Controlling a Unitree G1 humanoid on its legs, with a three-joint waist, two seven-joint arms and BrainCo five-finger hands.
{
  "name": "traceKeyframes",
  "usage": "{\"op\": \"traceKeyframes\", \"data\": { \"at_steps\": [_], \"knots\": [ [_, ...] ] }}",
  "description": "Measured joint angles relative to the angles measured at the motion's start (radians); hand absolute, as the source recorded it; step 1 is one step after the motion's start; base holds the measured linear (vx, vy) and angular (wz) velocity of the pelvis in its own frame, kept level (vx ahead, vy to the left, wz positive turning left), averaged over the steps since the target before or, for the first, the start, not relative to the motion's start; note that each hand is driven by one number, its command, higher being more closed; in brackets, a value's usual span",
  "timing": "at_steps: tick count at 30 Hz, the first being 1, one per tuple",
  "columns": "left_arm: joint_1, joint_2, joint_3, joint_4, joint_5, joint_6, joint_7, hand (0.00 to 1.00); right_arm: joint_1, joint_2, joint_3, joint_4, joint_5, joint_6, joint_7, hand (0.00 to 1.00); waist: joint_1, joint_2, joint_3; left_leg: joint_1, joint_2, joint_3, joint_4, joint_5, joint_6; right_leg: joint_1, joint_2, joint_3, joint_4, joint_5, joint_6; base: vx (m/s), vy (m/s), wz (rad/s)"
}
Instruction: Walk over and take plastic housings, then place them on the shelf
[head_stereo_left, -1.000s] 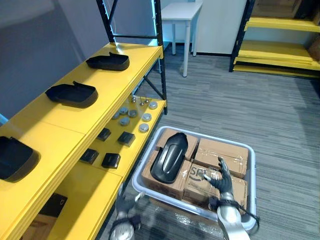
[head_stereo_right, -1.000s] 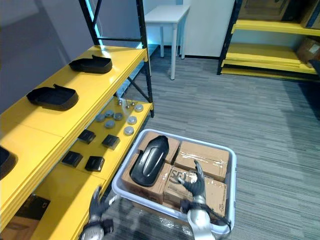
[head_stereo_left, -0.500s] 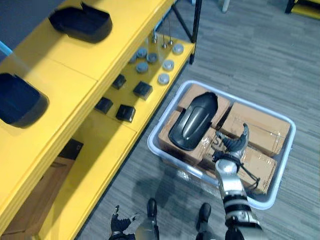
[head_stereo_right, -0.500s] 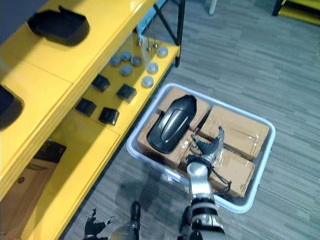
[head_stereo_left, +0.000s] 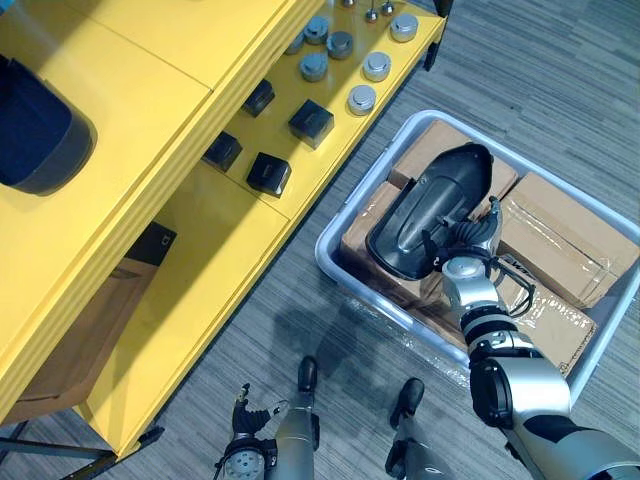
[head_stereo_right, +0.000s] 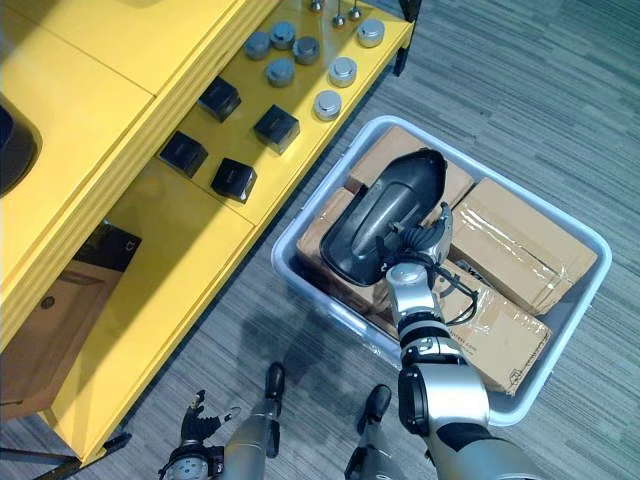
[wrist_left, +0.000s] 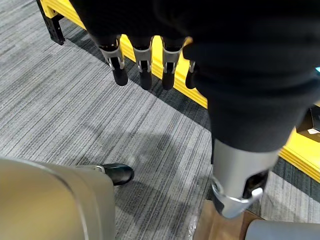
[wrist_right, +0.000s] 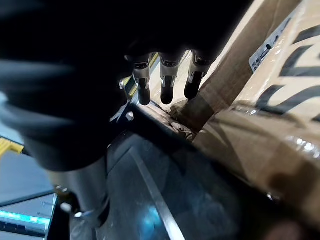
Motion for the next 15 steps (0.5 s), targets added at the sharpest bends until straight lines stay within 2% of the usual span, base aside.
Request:
{"op": "traceKeyframes", "data": {
  "at_steps": [2, 7, 15],
  "knots": [
    [-0.014, 0.007, -0.009, 0.017, -0.006, 0.002, -0.004, 0.0, -0.013, -0.019, 0.002, 0.028, 0.0, -0.002, 0.003, 1.0, 0.0, -0.003, 0.005, -0.005, 0.0, -0.007, 0.001, 0.001, 0.002, -0.001, 0.001, -0.004, 0.001, 0.0, 0.0, 0.0, 0.022, 0.09],
    [-0.031, 0.017, -0.01, 0.03, -0.008, 0.019, -0.009, 0.0, -0.04, -0.022, 0.002, 0.078, 0.028, 0.016, 0.069, 1.0, 0.0, -0.007, 0.01, -0.003, 0.007, -0.006, 0.0, 0.006, -0.002, -0.002, 0.009, -0.001, 0.002, 0.0, 0.0, 0.02, 0.005, -0.03],
    [-0.022, 0.017, -0.01, -0.013, -0.011, 0.045, -0.011, 0.0, -0.114, -0.034, -0.025, 0.173, -0.014, 0.091, 0.163, 1.0, -0.003, -0.015, 0.015, 0.093, 0.015, 0.012, -0.049, 0.023, -0.011, 0.067, 0.015, 0.005, -0.008, -0.002, -0.003, 0.04, 0.005, -0.03]
  ]
}}
